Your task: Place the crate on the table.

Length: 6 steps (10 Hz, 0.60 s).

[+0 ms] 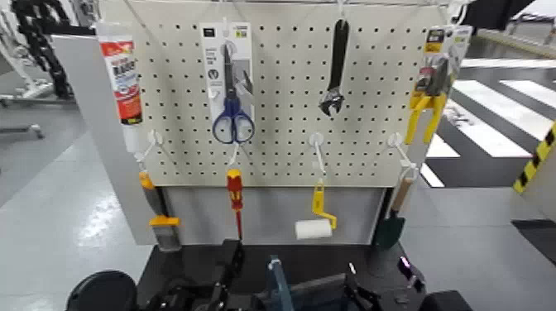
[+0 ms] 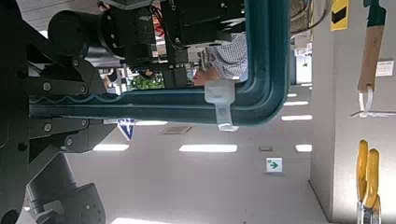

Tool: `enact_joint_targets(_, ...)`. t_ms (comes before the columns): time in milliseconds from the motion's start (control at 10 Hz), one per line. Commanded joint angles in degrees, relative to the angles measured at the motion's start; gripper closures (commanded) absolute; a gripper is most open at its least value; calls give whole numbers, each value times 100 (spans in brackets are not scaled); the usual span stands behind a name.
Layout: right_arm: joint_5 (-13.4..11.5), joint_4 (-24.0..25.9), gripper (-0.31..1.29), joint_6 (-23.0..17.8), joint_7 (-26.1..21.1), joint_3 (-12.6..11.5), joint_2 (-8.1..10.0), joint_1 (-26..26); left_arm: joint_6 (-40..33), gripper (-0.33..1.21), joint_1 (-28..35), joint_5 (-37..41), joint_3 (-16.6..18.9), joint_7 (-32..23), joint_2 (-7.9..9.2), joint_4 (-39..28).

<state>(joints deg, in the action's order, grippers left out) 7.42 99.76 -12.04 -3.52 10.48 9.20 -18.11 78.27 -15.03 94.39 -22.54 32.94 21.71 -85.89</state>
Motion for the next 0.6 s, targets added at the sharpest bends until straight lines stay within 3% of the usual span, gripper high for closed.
enact_joint_targets(100,5,-18,14,-9,0,7,11,18,-13,119,-9,0,-23,11,9,2)
enact_joint_targets(600,23,-53,14,-35,0,25,20,36,-22,119,-18,-8,-23,11,9,20)
